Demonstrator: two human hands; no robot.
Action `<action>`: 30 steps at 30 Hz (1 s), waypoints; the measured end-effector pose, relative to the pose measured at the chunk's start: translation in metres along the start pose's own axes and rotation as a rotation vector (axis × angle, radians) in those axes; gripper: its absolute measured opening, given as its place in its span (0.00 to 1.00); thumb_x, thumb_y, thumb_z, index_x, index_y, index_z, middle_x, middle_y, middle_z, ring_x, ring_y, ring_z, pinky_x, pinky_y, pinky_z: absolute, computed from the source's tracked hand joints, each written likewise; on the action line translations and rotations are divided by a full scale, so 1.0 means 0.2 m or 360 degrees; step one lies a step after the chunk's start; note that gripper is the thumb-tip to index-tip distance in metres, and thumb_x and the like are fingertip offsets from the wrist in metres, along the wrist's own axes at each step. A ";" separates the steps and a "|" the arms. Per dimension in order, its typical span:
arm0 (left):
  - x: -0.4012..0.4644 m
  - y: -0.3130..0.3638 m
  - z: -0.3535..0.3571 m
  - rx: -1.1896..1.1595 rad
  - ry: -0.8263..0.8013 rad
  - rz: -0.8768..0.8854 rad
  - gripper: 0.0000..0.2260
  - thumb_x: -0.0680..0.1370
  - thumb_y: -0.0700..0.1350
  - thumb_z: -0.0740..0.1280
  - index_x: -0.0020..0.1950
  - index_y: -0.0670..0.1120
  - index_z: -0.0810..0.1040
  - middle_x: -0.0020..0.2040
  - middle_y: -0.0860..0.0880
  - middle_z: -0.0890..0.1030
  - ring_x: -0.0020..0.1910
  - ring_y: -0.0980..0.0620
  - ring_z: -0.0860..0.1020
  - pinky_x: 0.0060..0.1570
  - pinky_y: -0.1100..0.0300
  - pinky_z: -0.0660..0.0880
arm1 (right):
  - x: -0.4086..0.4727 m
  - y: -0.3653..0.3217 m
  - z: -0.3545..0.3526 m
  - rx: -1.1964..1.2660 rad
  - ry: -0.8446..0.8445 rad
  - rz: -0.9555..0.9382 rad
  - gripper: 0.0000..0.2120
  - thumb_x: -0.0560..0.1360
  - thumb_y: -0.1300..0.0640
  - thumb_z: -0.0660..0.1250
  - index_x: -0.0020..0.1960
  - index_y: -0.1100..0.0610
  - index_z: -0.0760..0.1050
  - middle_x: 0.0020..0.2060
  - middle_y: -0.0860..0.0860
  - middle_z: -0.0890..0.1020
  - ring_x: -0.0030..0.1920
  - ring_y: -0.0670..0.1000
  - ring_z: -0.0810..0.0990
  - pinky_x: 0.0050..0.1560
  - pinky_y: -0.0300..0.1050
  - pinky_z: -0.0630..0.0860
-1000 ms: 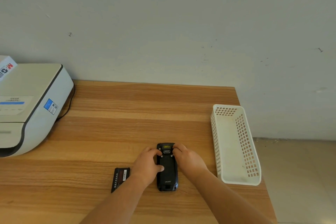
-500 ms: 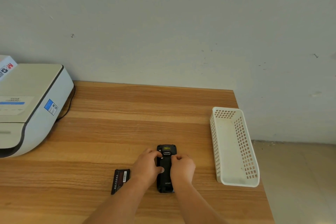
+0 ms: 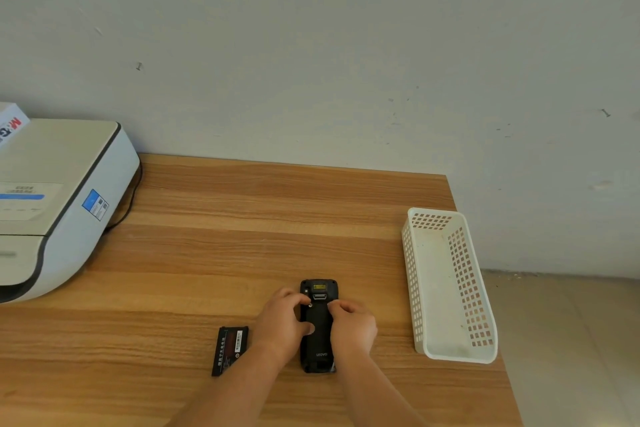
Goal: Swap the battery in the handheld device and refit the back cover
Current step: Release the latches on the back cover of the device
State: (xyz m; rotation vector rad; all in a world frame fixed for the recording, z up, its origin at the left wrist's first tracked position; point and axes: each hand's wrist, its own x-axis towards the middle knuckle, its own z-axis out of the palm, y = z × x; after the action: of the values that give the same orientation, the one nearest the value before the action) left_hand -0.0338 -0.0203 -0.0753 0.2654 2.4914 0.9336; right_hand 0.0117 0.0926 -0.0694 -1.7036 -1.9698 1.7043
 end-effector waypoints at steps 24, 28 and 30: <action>0.00 0.02 -0.02 0.0109 -0.0036 0.0012 0.21 0.71 0.45 0.76 0.63 0.52 0.76 0.64 0.56 0.72 0.62 0.55 0.71 0.61 0.60 0.69 | 0.05 0.00 -0.03 -0.0284 -0.0190 -0.0345 0.09 0.77 0.58 0.67 0.39 0.50 0.78 0.48 0.44 0.77 0.44 0.44 0.78 0.41 0.39 0.76; -0.01 0.04 -0.04 0.0224 -0.0037 0.0017 0.20 0.71 0.48 0.76 0.62 0.54 0.76 0.62 0.56 0.73 0.62 0.55 0.71 0.60 0.58 0.71 | 0.06 0.00 -0.10 -0.0165 -0.0267 -0.0175 0.05 0.78 0.57 0.67 0.45 0.50 0.79 0.43 0.48 0.83 0.40 0.46 0.81 0.33 0.37 0.73; -0.01 0.05 -0.03 0.0253 -0.0009 0.0004 0.20 0.71 0.48 0.76 0.61 0.54 0.76 0.61 0.57 0.73 0.62 0.55 0.71 0.60 0.58 0.71 | 0.06 0.01 -0.11 -0.0221 -0.0335 -0.0222 0.04 0.78 0.58 0.67 0.47 0.50 0.79 0.47 0.47 0.82 0.42 0.45 0.81 0.34 0.34 0.73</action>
State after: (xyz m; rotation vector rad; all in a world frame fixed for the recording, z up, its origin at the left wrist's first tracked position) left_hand -0.0346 -0.0179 -0.0637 0.3218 2.5638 0.7353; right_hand 0.0214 0.1152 -0.0688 -1.4341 -2.2869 1.8015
